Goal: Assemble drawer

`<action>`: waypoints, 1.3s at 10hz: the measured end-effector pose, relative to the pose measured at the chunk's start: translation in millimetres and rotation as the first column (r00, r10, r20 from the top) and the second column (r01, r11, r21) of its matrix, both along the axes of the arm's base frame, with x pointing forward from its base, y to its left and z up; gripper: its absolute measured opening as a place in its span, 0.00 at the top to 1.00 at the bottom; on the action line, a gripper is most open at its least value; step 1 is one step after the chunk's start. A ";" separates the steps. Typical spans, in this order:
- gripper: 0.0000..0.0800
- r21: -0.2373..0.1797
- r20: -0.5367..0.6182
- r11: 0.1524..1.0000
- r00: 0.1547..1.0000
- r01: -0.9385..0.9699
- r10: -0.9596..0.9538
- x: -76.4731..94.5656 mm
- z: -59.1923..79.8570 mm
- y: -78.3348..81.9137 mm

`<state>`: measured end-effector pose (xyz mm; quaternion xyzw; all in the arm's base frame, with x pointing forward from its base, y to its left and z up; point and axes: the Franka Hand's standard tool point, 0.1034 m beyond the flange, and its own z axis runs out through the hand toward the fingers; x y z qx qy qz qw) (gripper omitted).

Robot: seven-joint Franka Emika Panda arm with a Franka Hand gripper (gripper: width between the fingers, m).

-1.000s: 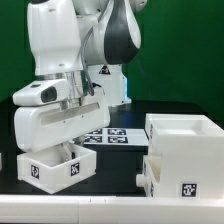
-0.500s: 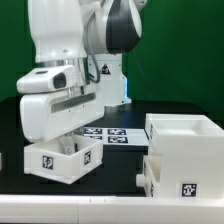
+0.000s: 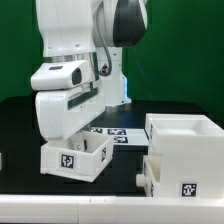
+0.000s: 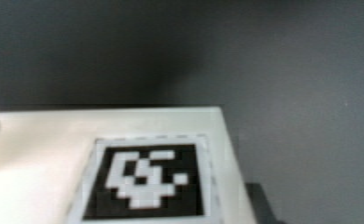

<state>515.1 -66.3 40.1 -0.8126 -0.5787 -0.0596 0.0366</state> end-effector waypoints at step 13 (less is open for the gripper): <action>0.95 -0.016 0.009 0.908 0.908 -0.419 0.419 43.2 17.0 16.8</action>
Offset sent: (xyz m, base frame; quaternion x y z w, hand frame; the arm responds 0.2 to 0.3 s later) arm 0.0412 0.0330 0.0124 0.0497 -0.0319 -0.1798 0.9819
